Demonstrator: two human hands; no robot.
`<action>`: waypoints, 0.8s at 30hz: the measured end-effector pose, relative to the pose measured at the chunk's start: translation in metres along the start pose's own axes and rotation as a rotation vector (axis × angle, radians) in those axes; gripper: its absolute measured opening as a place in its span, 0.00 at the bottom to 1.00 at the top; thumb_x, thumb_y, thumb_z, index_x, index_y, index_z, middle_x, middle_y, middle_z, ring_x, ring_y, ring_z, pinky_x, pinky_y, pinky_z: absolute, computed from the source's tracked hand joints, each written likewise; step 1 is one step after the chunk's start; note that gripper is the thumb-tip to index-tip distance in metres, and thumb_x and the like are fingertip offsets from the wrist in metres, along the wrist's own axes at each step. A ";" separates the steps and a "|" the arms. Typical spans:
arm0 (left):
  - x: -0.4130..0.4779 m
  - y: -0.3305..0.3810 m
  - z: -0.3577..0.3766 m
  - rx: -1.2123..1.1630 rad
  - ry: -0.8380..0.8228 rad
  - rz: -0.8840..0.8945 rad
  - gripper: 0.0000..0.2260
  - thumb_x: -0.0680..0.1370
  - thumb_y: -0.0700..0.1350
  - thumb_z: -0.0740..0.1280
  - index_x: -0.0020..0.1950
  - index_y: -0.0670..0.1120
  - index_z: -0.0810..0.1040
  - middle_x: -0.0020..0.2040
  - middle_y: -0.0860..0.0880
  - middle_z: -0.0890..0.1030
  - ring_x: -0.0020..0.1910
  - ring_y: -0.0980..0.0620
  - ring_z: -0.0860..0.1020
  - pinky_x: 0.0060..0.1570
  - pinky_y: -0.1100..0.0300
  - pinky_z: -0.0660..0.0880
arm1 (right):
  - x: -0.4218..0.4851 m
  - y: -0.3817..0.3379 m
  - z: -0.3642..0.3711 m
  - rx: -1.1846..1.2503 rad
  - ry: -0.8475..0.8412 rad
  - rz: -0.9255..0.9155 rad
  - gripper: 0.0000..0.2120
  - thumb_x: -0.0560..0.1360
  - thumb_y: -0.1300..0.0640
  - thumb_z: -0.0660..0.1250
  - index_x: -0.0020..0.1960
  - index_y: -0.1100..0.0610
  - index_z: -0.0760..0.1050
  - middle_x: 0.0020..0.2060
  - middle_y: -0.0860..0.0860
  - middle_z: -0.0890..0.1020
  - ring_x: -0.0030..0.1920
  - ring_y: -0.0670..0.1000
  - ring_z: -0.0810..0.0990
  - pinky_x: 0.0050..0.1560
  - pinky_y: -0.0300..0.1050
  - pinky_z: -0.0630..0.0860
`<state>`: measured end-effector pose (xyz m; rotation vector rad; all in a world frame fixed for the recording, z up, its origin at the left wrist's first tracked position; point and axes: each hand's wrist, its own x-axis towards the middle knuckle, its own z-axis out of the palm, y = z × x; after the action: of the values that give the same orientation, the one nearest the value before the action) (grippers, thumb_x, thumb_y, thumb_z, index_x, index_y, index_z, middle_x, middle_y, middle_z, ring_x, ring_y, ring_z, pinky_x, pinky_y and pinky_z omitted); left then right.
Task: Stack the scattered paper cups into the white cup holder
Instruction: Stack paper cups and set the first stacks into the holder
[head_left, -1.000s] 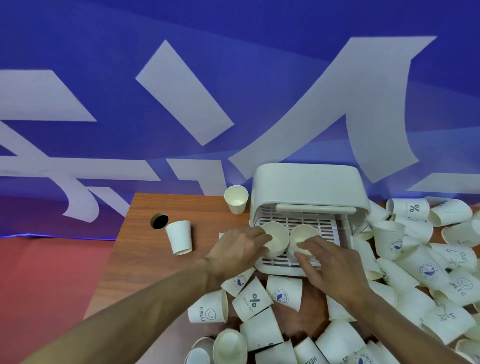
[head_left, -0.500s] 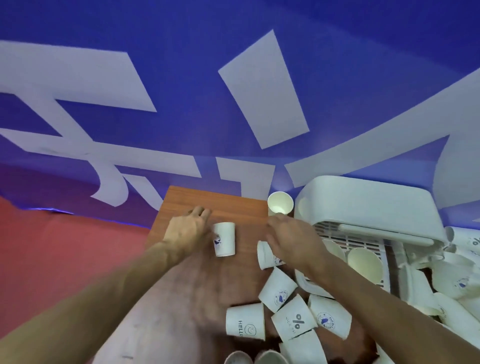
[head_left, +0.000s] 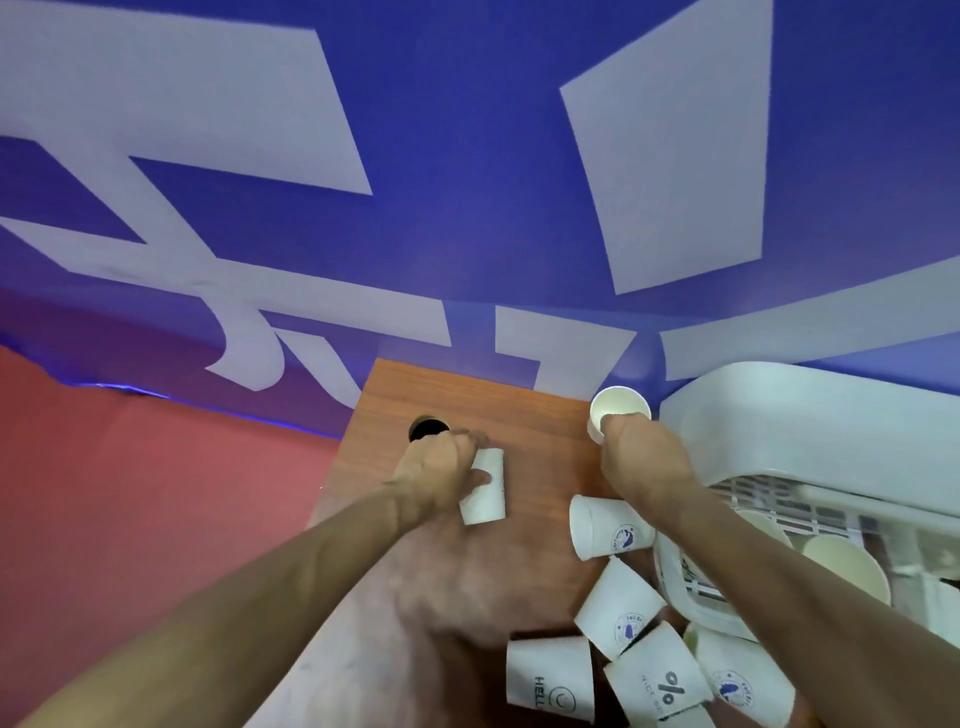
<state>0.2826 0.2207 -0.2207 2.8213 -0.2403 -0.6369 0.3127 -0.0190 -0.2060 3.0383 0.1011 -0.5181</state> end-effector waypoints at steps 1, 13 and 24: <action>0.000 0.000 -0.001 -0.037 0.001 -0.019 0.17 0.77 0.53 0.67 0.64 0.52 0.72 0.56 0.49 0.79 0.55 0.46 0.77 0.46 0.55 0.74 | 0.001 0.001 -0.001 -0.022 -0.009 0.001 0.11 0.76 0.60 0.61 0.57 0.54 0.74 0.50 0.54 0.81 0.50 0.57 0.82 0.47 0.47 0.77; -0.018 0.045 -0.048 0.038 0.272 0.124 0.07 0.76 0.55 0.64 0.50 0.54 0.76 0.46 0.52 0.83 0.41 0.48 0.79 0.37 0.56 0.76 | -0.036 0.001 -0.036 0.018 0.165 -0.130 0.12 0.79 0.51 0.60 0.59 0.54 0.75 0.51 0.53 0.82 0.49 0.55 0.81 0.45 0.45 0.76; -0.097 0.116 -0.074 0.315 0.457 0.258 0.09 0.77 0.56 0.61 0.47 0.52 0.75 0.41 0.50 0.82 0.38 0.47 0.78 0.31 0.58 0.64 | -0.122 0.042 -0.071 0.195 0.360 -0.278 0.11 0.80 0.49 0.58 0.57 0.52 0.75 0.52 0.52 0.82 0.47 0.53 0.81 0.43 0.45 0.76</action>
<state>0.2162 0.1447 -0.0859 3.0507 -0.6488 0.1165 0.2244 -0.0631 -0.0967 3.2928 0.5236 0.0190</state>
